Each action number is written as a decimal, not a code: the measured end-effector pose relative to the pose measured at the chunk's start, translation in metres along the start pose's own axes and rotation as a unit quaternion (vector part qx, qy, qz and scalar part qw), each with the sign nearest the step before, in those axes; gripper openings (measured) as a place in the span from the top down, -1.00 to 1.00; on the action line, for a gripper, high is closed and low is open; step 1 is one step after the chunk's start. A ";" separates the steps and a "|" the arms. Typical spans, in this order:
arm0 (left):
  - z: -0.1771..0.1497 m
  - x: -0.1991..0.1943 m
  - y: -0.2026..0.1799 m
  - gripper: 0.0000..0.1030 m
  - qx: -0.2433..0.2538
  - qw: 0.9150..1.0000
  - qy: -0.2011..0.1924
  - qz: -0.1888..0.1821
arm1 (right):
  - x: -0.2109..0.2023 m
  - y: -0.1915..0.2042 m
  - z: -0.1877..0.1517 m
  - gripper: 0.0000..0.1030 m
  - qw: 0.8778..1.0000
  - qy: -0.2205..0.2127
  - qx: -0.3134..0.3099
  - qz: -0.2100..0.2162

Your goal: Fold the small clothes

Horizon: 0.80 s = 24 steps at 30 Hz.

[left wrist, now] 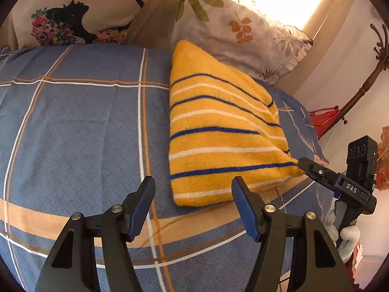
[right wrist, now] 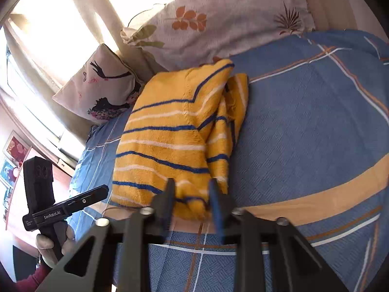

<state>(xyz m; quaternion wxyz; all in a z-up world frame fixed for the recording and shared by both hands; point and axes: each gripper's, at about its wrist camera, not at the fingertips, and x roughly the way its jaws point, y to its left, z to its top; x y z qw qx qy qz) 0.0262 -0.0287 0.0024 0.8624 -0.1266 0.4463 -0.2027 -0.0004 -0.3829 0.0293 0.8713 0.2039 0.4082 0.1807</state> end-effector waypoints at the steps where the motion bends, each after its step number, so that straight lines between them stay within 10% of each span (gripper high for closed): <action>1: 0.006 -0.002 0.006 -0.32 -0.011 1.000 -0.006 -0.002 | -0.007 0.000 0.004 -0.40 1.000 -0.013 0.000 -0.004; 4: 0.029 0.005 0.023 -0.43 -0.050 0.998 -0.014 -0.029 | -0.016 -0.005 0.027 -0.76 0.999 -0.041 0.010 -0.019; 12: 0.064 0.090 0.014 -0.43 -0.082 0.989 0.063 -0.106 | 0.070 -0.045 0.081 -0.76 0.997 0.021 0.075 0.003; 15: 0.068 0.083 0.000 -0.28 -0.067 0.990 0.058 -0.111 | 0.093 -0.050 0.082 -0.13 0.988 0.042 0.125 0.077; 17: 0.078 0.061 -0.006 -0.10 -0.055 0.990 0.038 -0.125 | 0.088 -0.038 0.086 -0.08 0.987 0.027 0.118 0.107; 21: 0.090 0.024 -0.017 -0.10 -0.018 0.997 0.003 -0.073 | 0.073 -0.016 0.093 -0.08 0.990 0.004 0.078 0.119; 24: 0.076 0.030 -0.012 -0.14 -0.001 1.000 0.016 0.012 | 0.074 -0.020 0.091 -0.11 0.997 0.003 0.070 0.036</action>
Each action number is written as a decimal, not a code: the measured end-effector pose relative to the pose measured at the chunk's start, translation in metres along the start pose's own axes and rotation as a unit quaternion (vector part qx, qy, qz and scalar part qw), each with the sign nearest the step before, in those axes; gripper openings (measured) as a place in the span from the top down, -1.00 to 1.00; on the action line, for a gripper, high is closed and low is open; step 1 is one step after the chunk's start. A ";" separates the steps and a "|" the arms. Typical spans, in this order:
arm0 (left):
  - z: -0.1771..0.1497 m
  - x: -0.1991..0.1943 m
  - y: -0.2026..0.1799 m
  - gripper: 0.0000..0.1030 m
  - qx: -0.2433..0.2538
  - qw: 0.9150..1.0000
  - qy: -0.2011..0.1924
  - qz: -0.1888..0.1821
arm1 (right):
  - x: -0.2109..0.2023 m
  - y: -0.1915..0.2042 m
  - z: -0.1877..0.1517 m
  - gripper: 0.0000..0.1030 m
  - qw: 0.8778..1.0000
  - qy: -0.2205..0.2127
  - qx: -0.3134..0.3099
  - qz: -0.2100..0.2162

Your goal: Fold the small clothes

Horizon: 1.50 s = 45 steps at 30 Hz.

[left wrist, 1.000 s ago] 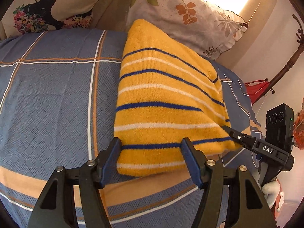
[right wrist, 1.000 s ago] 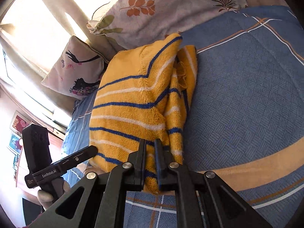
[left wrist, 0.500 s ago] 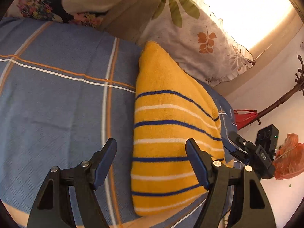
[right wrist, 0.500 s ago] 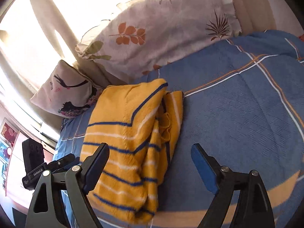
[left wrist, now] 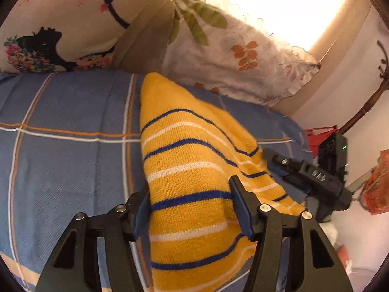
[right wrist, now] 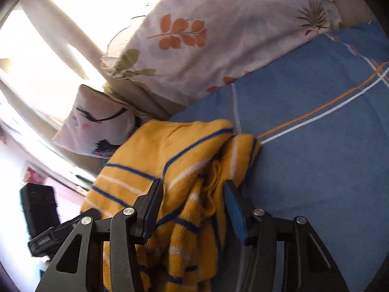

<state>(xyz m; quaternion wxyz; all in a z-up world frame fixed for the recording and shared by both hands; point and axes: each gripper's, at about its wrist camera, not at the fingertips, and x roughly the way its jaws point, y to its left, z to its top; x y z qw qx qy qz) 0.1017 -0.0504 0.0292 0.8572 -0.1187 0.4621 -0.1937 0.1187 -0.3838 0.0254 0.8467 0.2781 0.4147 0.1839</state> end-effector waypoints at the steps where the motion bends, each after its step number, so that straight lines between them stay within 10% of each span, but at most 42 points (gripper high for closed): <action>1: -0.008 0.005 0.004 -0.14 0.002 1.000 0.014 0.018 | -0.004 -0.005 -0.001 -0.11 1.000 -0.005 0.008 -0.017; 6: -0.044 -0.005 0.025 -0.15 -0.017 1.000 0.002 0.015 | -0.057 0.010 -0.021 -0.11 0.999 -0.048 -0.010 -0.001; 13: -0.075 -0.056 0.034 -0.17 -0.063 0.996 -0.064 -0.004 | -0.051 0.051 -0.068 -0.26 0.985 0.031 -0.028 0.169; 18: -0.100 -0.097 0.022 -0.44 -0.027 0.989 -0.133 0.054 | -0.037 0.012 -0.095 -0.29 0.999 0.013 0.014 0.045; 25: -0.134 -0.140 0.002 -0.87 -0.010 0.952 -0.243 0.187 | -0.109 0.023 -0.148 -0.50 0.996 -0.091 -0.011 -0.023; 36: -0.169 -0.154 -0.011 -1.00 -0.017 0.931 -0.262 0.253 | -0.142 0.106 -0.203 -1.00 0.942 -0.244 -0.129 -0.194; 45: -0.173 -0.119 -0.007 -1.00 -0.008 0.950 -0.187 0.249 | -0.107 0.072 -0.197 -1.00 0.965 -0.163 -0.064 -0.197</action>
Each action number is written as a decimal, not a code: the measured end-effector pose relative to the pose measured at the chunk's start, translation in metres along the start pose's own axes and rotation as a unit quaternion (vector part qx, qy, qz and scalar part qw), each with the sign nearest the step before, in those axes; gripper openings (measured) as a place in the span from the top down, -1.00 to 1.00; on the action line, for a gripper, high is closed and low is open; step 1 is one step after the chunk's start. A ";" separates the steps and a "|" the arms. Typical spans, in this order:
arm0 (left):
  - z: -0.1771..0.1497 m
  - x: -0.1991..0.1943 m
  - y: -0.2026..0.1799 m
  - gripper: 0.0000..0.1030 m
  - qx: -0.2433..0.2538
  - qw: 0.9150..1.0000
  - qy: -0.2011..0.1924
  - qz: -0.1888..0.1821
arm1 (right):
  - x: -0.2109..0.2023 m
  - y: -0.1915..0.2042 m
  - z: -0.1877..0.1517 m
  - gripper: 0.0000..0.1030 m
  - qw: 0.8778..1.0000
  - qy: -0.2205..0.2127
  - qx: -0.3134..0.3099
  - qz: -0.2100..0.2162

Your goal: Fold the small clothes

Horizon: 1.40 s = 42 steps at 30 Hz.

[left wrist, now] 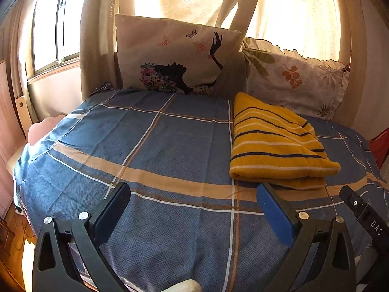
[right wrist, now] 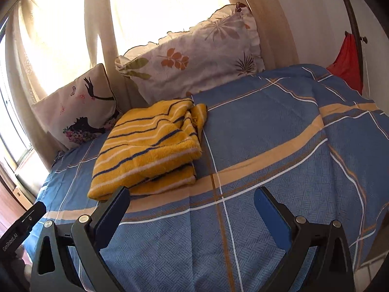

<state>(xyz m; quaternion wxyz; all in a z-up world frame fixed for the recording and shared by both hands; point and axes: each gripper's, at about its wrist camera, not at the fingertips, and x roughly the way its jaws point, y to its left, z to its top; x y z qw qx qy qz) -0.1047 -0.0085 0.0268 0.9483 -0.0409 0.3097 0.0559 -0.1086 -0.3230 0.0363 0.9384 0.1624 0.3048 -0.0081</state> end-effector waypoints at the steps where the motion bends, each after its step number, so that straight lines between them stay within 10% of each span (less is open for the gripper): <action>1: -0.002 0.003 -0.003 -1.00 0.005 1.000 0.008 -0.002 | 0.002 0.001 -0.003 -1.00 1.000 0.005 -0.003 -0.003; 42: -0.025 0.039 -0.015 -1.00 0.017 0.993 0.109 -0.047 | 0.031 0.018 -0.022 -1.00 0.995 0.068 -0.062 -0.038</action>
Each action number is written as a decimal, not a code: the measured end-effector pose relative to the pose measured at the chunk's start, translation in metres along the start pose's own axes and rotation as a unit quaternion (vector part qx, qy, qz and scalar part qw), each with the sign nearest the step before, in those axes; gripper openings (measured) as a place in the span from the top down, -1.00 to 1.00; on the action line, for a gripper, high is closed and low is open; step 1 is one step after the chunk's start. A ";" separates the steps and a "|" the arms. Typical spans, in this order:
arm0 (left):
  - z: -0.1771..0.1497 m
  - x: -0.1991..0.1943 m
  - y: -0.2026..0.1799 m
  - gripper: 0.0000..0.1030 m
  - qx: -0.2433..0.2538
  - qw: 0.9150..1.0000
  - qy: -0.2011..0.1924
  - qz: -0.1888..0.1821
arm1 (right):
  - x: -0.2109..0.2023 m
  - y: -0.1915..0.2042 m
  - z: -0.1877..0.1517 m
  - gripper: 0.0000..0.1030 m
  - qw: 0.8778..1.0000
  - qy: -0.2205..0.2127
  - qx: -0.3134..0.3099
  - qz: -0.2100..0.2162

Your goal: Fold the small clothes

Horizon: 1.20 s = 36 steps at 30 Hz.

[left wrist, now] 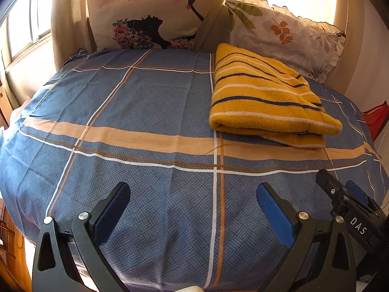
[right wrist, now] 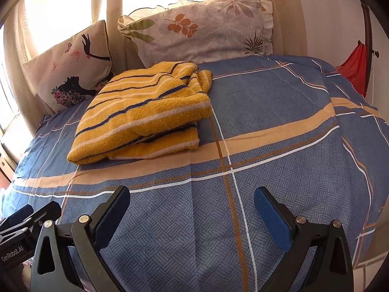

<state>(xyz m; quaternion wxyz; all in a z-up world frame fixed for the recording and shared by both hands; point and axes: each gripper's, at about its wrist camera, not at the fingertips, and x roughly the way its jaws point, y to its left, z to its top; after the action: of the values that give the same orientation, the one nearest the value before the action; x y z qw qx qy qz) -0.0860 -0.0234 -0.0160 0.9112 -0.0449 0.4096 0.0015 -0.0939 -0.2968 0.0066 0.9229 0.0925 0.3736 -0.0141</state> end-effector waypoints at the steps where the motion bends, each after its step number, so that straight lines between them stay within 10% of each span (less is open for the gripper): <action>1: 0.000 0.000 0.000 -1.00 0.000 1.000 0.001 0.000 | 0.001 0.000 0.000 -1.00 1.000 0.002 0.000 -0.001; 36: -0.005 0.002 -0.004 -1.00 0.005 1.000 0.004 0.016 | -0.002 0.021 -0.004 -1.00 0.989 0.002 -0.098 -0.113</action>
<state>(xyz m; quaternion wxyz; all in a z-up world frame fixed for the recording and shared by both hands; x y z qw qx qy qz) -0.0880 -0.0282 -0.0208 0.9094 -0.0340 0.4142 0.0144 -0.0961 -0.2753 0.0091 0.9193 -0.0412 0.3829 -0.0816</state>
